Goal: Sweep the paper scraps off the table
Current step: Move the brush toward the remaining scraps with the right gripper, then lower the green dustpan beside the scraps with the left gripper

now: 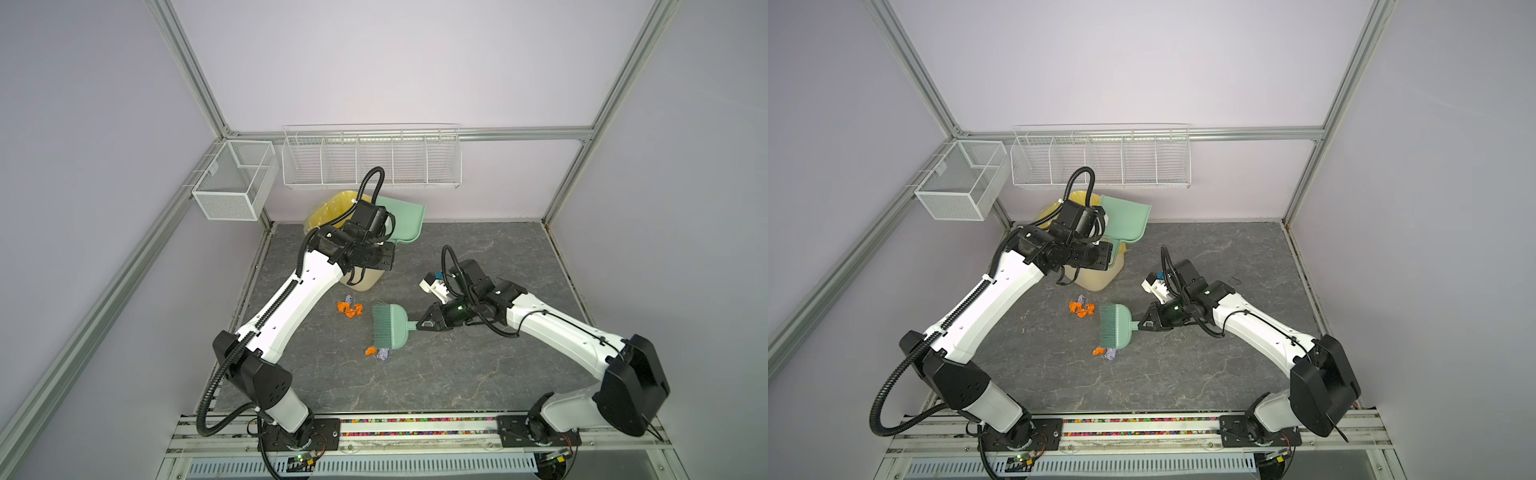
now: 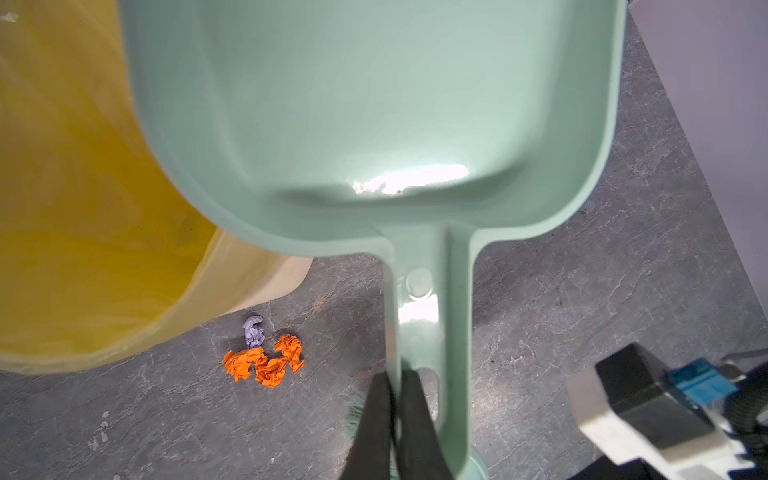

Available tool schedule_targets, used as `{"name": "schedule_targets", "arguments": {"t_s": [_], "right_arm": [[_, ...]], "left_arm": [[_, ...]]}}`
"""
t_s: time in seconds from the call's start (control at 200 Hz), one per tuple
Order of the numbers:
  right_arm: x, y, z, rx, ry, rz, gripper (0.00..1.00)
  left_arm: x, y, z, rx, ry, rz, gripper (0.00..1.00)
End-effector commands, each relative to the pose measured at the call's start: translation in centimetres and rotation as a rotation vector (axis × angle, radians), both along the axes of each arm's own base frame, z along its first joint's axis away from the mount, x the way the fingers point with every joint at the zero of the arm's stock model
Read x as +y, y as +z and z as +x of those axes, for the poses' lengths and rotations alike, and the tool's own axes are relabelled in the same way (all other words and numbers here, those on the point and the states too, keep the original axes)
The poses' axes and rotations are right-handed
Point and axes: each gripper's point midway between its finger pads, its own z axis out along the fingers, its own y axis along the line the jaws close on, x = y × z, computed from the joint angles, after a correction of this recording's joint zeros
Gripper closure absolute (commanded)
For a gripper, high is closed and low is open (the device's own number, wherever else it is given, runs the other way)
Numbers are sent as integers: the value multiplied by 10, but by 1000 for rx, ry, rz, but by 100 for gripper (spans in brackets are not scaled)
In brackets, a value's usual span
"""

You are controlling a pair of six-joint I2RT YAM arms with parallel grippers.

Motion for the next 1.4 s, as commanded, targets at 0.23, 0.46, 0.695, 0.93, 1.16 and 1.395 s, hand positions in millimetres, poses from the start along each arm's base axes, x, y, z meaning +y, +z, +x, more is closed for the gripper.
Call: {"name": "schedule_targets", "arguments": {"t_s": [0.23,0.46,0.695,0.93,1.16,1.395], "right_arm": [[26,-15,-12,48,41,1,93],[37,-29,-14,83,62,-33,93],[27,-49,-11,93,22,-135,93],[2,-67,1,93,-37,-247,93],[-48,-70,24,67,-113,-342,93],[-101,-62,43,34,-194,-423,93]], "left_arm": [[4,2,0,-12,4,26,100],[6,-4,-1,-1,7,44,100],[7,-5,-3,3,3,43,100],[7,-2,-4,-3,-2,48,100],[9,-1,-8,-2,-5,35,100],[7,-5,-12,13,-15,19,100]]}}
